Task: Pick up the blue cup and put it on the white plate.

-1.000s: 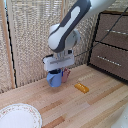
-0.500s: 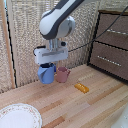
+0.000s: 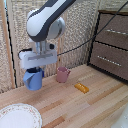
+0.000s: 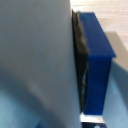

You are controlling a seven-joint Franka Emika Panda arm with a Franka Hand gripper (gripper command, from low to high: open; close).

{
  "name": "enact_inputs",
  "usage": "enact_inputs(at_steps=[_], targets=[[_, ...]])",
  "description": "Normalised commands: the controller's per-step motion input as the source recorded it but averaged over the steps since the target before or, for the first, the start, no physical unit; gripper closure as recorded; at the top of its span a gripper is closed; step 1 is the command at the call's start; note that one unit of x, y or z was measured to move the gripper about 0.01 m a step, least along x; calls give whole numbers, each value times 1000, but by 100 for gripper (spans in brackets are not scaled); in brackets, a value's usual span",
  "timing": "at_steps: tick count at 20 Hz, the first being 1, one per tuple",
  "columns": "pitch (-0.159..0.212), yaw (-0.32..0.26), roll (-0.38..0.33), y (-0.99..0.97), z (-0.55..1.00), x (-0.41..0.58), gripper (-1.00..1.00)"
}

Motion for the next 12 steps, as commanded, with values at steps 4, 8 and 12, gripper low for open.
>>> enact_inputs(at_steps=[4, 8, 12], targets=[[-9, 0, -82, 900, 18, 0, 100], [-38, 0, -269, 615, 0, 26, 100], [-69, 0, -331, 499, -16, 111, 100]])
